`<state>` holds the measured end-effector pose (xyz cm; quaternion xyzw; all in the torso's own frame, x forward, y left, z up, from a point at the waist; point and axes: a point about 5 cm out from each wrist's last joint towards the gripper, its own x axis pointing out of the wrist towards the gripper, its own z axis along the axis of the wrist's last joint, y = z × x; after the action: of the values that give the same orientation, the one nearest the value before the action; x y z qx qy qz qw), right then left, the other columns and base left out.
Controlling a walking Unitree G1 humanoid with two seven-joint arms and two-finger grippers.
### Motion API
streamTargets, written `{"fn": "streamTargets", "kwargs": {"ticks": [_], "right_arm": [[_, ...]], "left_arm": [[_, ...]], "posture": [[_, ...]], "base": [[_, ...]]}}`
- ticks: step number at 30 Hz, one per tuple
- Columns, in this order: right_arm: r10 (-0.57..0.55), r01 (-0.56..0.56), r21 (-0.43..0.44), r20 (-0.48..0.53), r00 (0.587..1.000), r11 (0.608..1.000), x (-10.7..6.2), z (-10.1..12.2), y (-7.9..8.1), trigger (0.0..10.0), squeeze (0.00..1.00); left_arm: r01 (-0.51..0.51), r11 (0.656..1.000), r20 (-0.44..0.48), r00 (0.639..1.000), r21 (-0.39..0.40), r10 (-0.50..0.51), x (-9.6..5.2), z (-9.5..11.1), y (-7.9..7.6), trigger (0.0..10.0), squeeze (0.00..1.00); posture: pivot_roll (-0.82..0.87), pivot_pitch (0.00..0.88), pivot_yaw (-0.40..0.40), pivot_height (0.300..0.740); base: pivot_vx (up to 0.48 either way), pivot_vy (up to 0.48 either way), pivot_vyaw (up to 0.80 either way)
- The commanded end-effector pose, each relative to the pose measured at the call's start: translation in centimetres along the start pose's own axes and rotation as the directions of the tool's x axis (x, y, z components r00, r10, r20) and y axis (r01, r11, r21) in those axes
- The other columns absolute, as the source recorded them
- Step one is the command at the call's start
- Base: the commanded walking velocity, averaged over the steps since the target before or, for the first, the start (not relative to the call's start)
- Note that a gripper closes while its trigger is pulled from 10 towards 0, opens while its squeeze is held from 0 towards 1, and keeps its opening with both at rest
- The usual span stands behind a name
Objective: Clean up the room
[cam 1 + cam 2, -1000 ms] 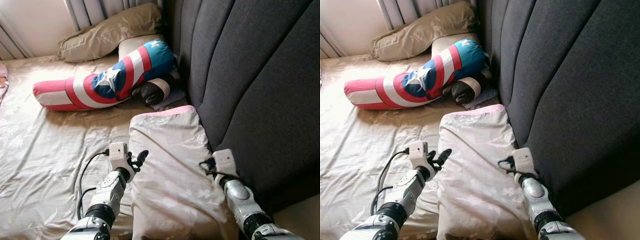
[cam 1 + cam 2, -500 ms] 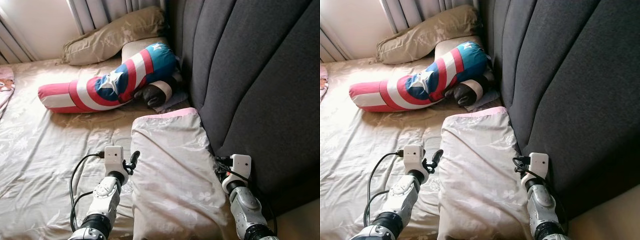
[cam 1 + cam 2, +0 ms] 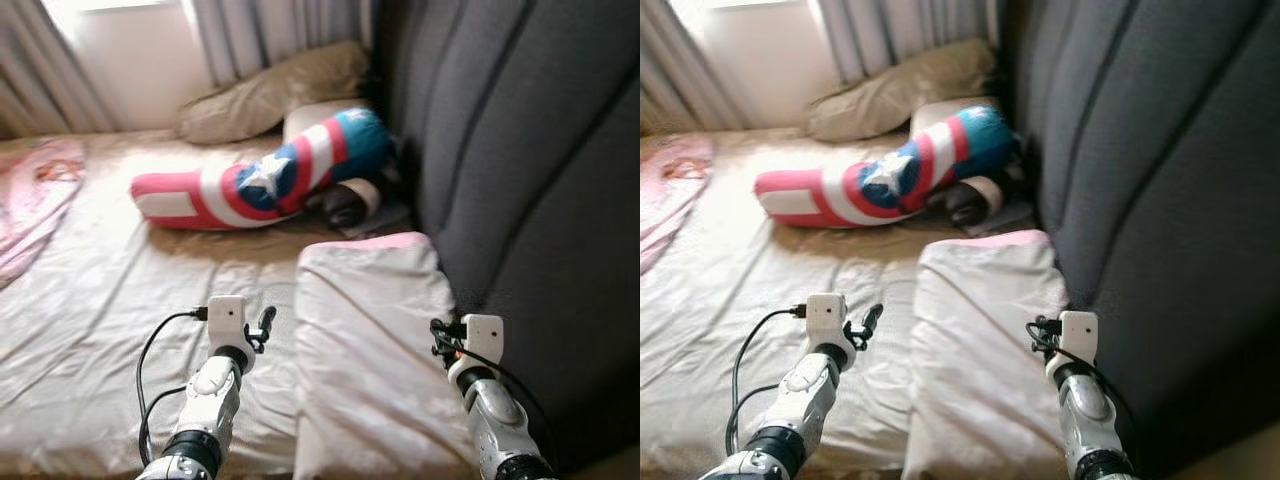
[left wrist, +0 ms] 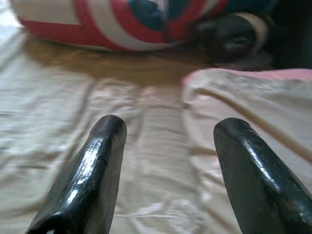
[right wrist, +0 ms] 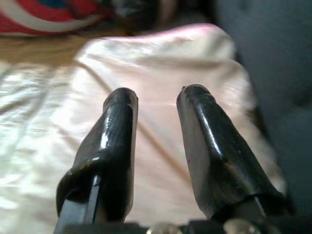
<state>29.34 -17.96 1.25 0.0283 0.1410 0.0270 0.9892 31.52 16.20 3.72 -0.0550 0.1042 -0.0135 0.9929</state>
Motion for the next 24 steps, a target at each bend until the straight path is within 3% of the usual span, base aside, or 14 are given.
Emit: {"fn": "streamTargets", "kwargs": {"ticks": [1, 4, 24], "right_arm": [[0.010, -0.009, -0.025, 0.018, 1.000, 1.000, 0.3, 0.6, 0.2, 10.0, 0.00], [0.023, -0.023, -0.014, 0.019, 1.000, 1.000, 0.3, 0.6, 0.6, 10.0, 0.00], [0.062, -0.062, 0.000, -0.016, 0.998, 0.998, 0.4, 0.0, 1.6, 10.0, 0.00]], "left_arm": [[0.005, 1.000, 0.005, 1.000, -0.003, -0.005, 0.1, 0.1, -0.3, 10.0, 0.00], [0.004, 1.000, 0.009, 1.000, -0.003, -0.004, 0.2, 0.2, -0.3, 10.0, 0.00], [0.005, 1.000, 0.016, 1.000, -0.008, -0.005, 0.5, 0.8, -0.4, 10.0, 0.00]], "posture": [[0.01, 0.044, 0.046, 0.740], [0.01, 0.051, 0.047, 0.740], [0.02, 0.095, 0.066, 0.740]], "base": [[0.000, 0.480, 0.79], [0.000, 0.480, 0.77], [0.000, 0.480, 0.00]]}}
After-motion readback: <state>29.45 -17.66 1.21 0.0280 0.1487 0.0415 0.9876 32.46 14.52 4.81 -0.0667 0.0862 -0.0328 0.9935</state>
